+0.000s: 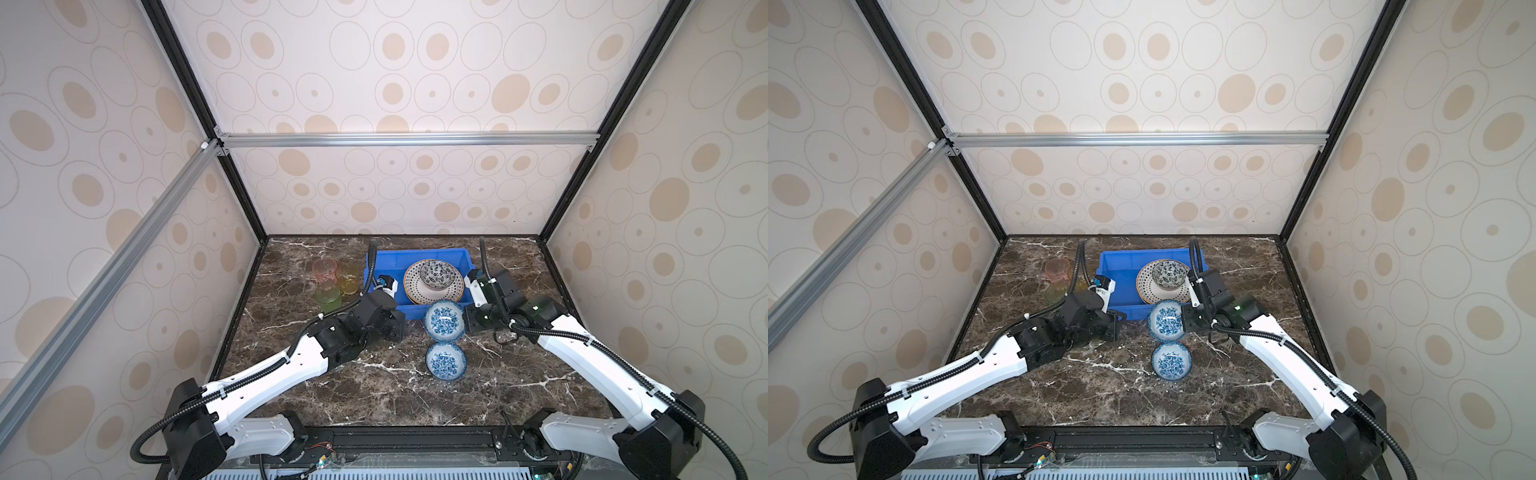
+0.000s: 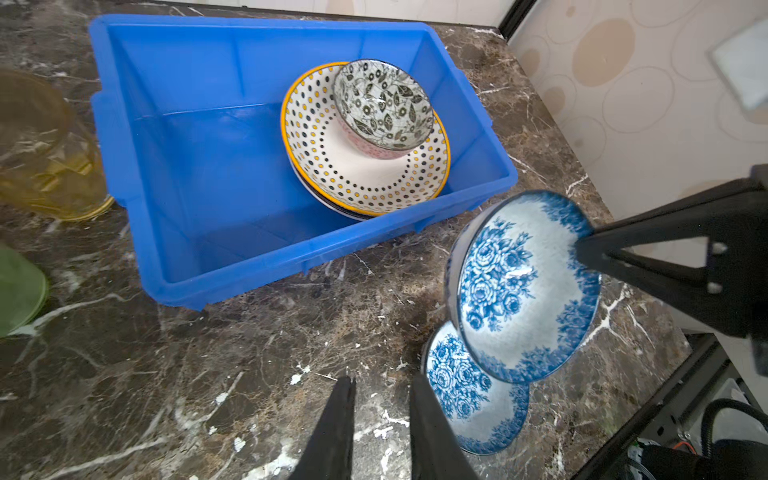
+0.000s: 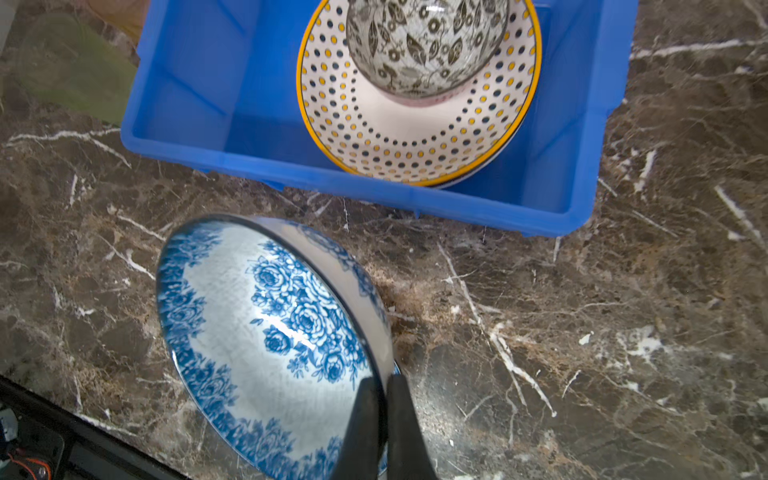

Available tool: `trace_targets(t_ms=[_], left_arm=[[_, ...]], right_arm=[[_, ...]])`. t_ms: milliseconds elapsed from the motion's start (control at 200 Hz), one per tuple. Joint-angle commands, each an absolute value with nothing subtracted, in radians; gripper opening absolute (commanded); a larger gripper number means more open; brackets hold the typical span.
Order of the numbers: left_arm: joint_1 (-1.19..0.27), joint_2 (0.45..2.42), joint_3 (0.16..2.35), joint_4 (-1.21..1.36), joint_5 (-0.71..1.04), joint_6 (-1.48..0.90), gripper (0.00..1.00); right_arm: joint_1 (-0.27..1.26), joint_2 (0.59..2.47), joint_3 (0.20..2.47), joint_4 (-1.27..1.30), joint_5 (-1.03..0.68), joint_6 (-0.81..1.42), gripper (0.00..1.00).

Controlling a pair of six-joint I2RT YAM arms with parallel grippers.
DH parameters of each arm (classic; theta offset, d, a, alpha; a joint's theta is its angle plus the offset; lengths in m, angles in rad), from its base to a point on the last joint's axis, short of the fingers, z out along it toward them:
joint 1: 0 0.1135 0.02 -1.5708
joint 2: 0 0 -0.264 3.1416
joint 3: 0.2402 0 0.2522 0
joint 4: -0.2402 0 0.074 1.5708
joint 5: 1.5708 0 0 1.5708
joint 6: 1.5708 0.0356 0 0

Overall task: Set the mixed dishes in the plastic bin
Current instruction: 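Lift the top blue-floral bowl with the right gripper while the left gripper withdraws, then carry the blue-floral bowl over the bin and lower it onto the leaf-patterned bowl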

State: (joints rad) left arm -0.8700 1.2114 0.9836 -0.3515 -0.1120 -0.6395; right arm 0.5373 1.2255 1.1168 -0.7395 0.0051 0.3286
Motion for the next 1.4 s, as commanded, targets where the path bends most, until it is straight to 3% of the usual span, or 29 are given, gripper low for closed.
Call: trace_targets(t_ms=[0, 820, 1396], left_arm=[[-0.847, 1.189, 0.972, -0.360, -0.119, -0.645, 0.24], [-0.670, 1.228, 0.930, -0.299, 0.014, -0.573, 0.25], [-0.567, 1.389, 0.971, -0.232, 0.123, -0.516, 0.25]], right_arm=[[0.535, 1.269, 1.199, -0.681, 0.022, 0.353, 0.00], [0.343, 1.621, 1.465, -0.522, -0.128, 0.500, 0.00], [0.287, 1.829, 1.604, -0.525, -0.149, 0.512, 0.00]])
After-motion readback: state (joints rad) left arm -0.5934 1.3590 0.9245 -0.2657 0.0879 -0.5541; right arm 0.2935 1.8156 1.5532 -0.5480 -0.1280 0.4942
